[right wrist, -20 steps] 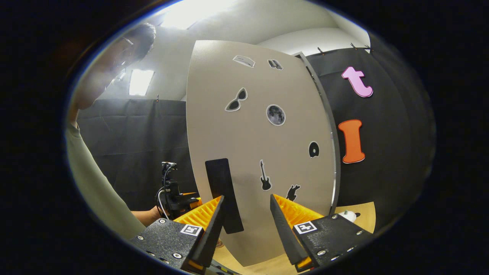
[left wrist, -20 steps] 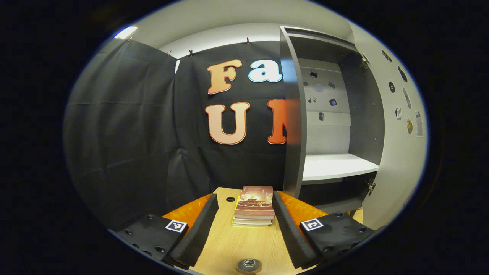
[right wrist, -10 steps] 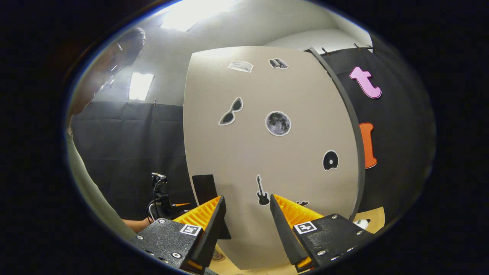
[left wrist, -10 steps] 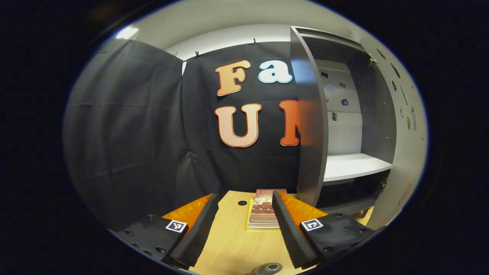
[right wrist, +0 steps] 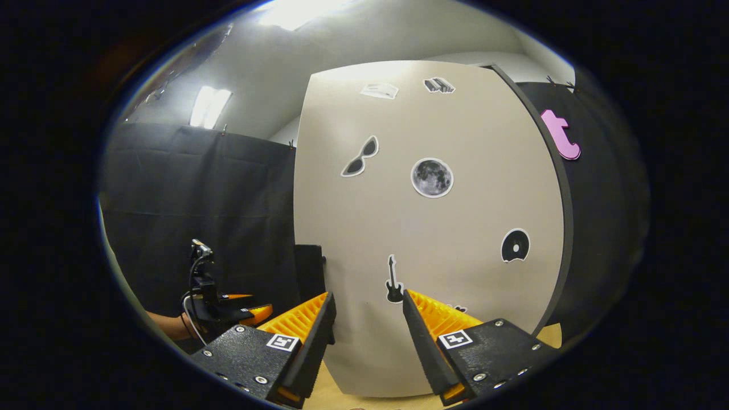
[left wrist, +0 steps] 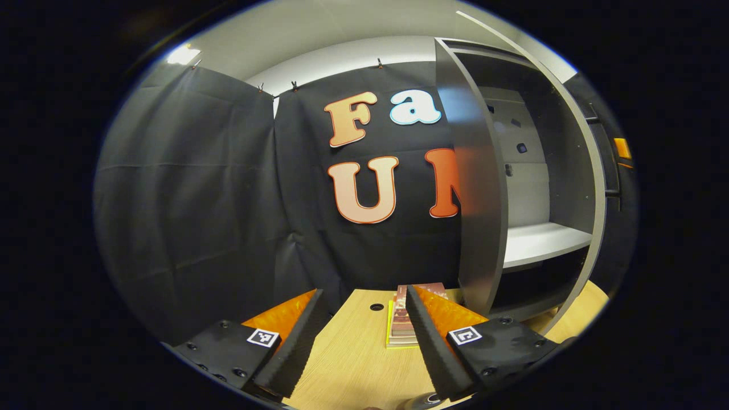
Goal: Open the cabinet door with the right hand, grasp the bottle in the cabinet with the left hand and place it on the coaster, then close the cabinet door with the right hand.
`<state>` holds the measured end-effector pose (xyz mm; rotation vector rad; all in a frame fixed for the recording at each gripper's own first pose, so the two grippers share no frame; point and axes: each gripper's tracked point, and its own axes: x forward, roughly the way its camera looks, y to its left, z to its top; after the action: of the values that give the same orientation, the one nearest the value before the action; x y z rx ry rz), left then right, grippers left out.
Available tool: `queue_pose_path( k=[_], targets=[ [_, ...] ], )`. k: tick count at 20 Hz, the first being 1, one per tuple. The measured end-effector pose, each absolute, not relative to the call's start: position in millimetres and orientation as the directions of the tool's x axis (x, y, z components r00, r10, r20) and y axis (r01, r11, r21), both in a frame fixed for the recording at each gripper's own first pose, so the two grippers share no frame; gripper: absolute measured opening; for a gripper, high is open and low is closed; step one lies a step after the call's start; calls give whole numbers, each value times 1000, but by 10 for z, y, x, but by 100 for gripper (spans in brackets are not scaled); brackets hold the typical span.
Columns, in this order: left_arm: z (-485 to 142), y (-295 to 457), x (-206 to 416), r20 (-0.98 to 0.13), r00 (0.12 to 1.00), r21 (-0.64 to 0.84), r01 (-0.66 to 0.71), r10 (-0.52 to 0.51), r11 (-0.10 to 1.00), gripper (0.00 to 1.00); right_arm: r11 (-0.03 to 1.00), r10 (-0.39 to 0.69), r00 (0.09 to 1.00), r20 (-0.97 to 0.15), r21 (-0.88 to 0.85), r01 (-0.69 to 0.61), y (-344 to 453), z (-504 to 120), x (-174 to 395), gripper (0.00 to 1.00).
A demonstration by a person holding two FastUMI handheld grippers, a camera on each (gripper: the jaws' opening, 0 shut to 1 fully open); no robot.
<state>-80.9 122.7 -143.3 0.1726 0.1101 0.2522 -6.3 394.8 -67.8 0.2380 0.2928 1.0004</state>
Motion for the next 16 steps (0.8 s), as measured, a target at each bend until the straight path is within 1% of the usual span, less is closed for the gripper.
queue_pose_path(
  k=[2, 3, 5, 6, 7, 9, 11, 14, 16],
  targets=[
    [-1358, 1254, -829, -73, 964, 200, -238, 257, 950, 92, 525, 849, 510, -139, 327, -786, 4064, -716, -20, 75],
    [-1326, 1247, -866, -68, 964, 204, -240, 259, 949, 93, 543, 838, 526, -148, 318, -777, 4071, -740, 23, 76],
    [-1284, 1202, -877, -91, 968, 122, -223, 234, 967, 92, 555, 830, 533, -162, 333, -763, 4046, -737, 10, 79],
    [-1221, 1226, -870, -92, 968, 57, -229, 234, 972, 93, 554, 831, 531, -168, 342, -759, 4037, -726, -8, 84],
    [-1153, 1333, -842, -91, 967, 9, -240, 240, 971, 94, 551, 833, 527, -171, 347, -759, 4027, -710, -27, 80],
    [-1030, 1545, -846, -89, 960, -38, -271, 267, 962, 92, 527, 848, 502, -169, 364, -768, 4026, -647, -144, 81],
    [-921, 1686, -877, -81, 955, -34, -289, 286, 957, 93, 512, 858, 487, -163, 354, -783, 4054, -594, -226, 84],
    [-760, 1719, -907, -60, 955, -5, -292, 291, 956, 92, 557, 830, 524, -189, 292, -777, 4093, -665, -159, 85],
    [-636, 1730, -923, -39, 957, 3, -289, 289, 957, 92, 578, 816, 537, -213, 295, -761, 4154, -723, -89, 85]
  ],
)
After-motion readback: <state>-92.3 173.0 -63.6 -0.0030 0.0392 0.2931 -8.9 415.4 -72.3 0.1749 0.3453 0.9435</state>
